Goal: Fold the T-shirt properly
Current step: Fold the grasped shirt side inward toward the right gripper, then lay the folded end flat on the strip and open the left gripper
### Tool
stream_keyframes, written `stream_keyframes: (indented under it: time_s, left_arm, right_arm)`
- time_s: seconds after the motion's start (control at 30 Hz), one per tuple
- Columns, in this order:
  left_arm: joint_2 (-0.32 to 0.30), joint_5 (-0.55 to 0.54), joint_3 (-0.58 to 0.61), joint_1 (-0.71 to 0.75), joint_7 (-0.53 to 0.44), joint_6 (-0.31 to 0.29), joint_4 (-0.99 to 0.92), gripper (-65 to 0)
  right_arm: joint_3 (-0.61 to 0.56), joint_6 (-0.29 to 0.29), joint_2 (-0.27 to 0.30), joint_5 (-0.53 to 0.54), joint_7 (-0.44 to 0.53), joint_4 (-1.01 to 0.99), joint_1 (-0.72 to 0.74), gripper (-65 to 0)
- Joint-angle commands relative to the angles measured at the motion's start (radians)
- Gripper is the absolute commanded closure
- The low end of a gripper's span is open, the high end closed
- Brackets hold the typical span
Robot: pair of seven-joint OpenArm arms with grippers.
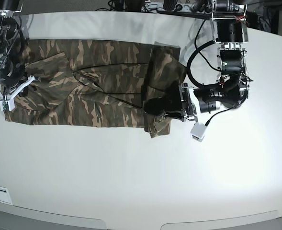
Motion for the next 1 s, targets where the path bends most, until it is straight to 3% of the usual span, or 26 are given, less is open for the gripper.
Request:
stream_keyframes:
  time_s: [0.0,0.47,0.73,0.97]
  left_arm:
    - [0.005,-0.032,-0.005,-0.02,-0.012,-0.013,0.005,0.0]
    - [0.097,-0.032,0.003,-0.021,-0.015,-0.013,-0.061,0.0]
    - [0.1,0.058,0.124,-0.021,-0.056,-0.013,-0.061,0.0]
    - [0.1,0.064,0.132,-0.021,-0.115,-0.013,-0.061,0.0]
  right_arm:
    - [-0.002,0.017,0.007,0.003,-0.042,-0.002,-0.005,0.0]
    - [-0.002,0.031,0.007,0.003,-0.042,-0.002,-0.005,0.0]
    - [-0.002,0.031,0.007,0.003,-0.042,-0.002,-0.005,0.0]
    - [-0.002,0.031,0.007,0.003,-0.046,-0.002,-0.005,0.0]
